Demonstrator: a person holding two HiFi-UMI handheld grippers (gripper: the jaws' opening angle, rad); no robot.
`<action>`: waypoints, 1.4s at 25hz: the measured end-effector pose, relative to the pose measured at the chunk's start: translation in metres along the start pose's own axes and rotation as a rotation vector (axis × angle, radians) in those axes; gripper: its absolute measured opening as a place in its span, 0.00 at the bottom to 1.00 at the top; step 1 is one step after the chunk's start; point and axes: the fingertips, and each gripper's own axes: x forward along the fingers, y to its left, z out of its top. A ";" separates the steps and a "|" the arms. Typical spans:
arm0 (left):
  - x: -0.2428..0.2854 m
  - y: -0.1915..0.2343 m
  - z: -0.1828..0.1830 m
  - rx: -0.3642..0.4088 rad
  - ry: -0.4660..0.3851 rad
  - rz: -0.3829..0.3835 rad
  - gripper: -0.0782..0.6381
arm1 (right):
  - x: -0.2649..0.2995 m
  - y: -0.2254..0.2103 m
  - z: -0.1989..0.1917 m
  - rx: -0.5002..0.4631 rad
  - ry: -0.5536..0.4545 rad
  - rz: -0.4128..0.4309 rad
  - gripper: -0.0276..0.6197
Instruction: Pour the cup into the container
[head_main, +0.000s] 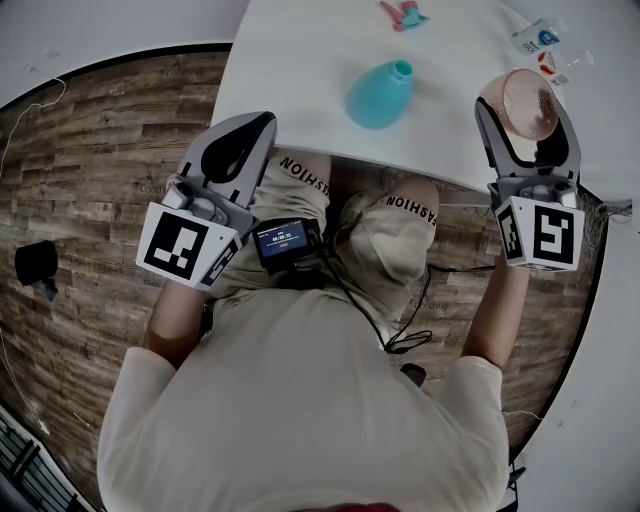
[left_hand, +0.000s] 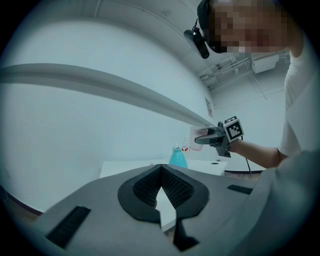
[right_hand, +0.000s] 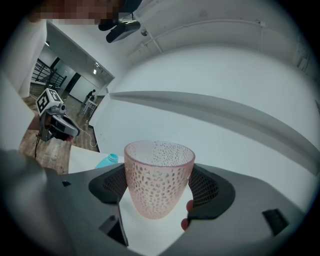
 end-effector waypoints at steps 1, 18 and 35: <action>0.000 0.001 0.000 0.000 -0.001 0.003 0.12 | -0.001 -0.001 -0.001 0.001 0.001 -0.003 0.61; -0.005 0.013 -0.002 -0.006 0.006 0.033 0.12 | -0.006 -0.013 -0.019 0.019 0.050 -0.033 0.61; -0.004 0.013 -0.004 -0.007 0.019 0.036 0.12 | -0.009 -0.033 -0.049 0.079 0.089 -0.058 0.61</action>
